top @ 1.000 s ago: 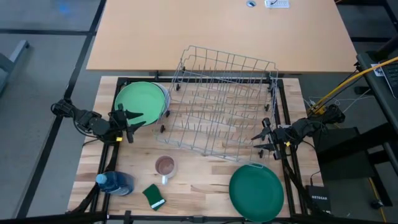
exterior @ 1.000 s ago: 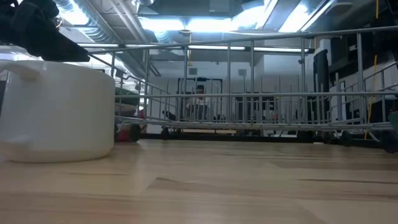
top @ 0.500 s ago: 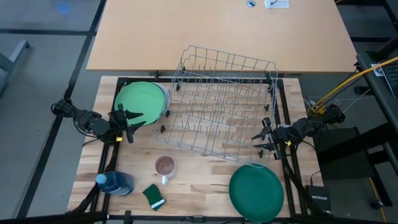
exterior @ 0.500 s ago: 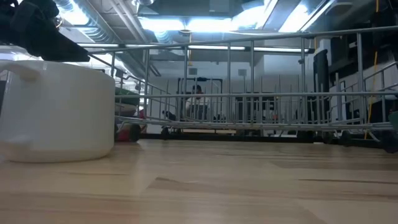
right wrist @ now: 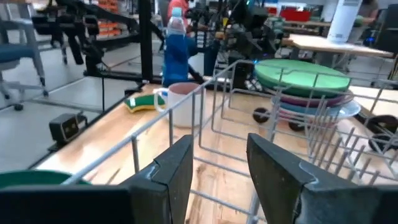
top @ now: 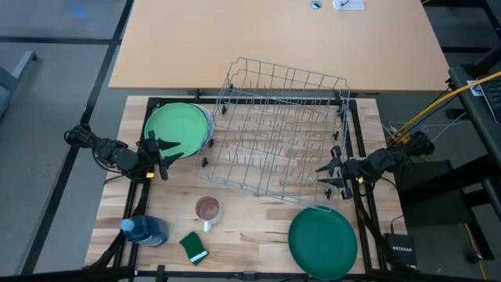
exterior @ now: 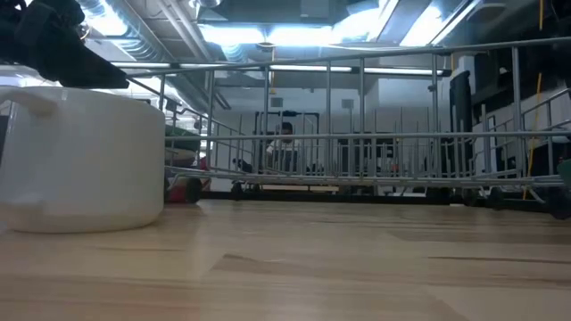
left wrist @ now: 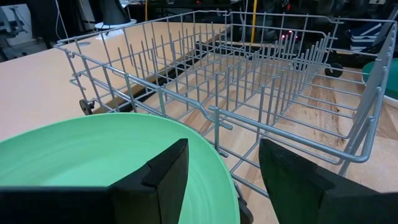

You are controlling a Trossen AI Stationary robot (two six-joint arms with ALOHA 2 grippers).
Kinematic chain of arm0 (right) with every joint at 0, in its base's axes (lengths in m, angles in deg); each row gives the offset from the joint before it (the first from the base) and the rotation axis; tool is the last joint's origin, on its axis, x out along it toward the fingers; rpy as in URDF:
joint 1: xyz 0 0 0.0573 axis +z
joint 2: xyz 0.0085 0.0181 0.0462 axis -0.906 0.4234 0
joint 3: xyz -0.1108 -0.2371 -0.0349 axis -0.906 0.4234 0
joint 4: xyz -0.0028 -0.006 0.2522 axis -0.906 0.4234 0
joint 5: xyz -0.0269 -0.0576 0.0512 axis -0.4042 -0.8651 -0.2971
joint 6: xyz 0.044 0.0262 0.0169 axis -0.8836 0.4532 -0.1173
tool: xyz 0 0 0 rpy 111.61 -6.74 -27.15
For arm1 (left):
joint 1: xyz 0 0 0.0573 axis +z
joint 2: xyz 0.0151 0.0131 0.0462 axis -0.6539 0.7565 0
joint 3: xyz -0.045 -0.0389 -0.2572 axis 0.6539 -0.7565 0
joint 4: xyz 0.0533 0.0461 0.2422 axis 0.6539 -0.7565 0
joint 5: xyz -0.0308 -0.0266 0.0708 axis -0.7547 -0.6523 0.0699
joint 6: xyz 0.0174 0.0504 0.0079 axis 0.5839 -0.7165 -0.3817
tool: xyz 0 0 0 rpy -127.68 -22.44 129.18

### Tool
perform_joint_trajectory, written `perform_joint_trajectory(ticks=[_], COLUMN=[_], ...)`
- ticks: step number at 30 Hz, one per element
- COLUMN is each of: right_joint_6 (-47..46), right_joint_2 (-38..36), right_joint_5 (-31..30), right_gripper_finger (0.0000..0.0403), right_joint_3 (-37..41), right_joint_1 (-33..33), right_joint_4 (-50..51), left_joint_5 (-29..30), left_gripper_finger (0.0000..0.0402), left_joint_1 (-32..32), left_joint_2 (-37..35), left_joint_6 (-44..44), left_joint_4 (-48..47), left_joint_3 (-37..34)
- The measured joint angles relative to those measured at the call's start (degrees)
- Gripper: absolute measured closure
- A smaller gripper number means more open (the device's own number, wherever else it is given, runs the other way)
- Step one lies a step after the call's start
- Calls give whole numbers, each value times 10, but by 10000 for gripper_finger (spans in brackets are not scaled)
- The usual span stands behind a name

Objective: Sort dishes
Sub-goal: Put the bottom green plate into the dishwasher rack

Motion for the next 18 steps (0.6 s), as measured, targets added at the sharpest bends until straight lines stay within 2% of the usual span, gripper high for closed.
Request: perform_joint_trajectory(ticks=[9,13,18], right_joint_6=[-3,-35,-187], right_joint_2=[5,5,9], right_joint_5=[45,76,125], right_gripper_finger=[246,246,246], right_joint_3=[0,-2,-42], right_joint_1=[0,0,0], right_joint_4=[-7,-55,1], left_joint_5=[0,0,0], left_gripper_finger=[218,218,218], left_joint_1=[0,0,0], left_joint_2=[0,0,0], left_joint_6=[0,0,0], left_joint_4=[0,0,0], left_joint_3=[0,0,0])
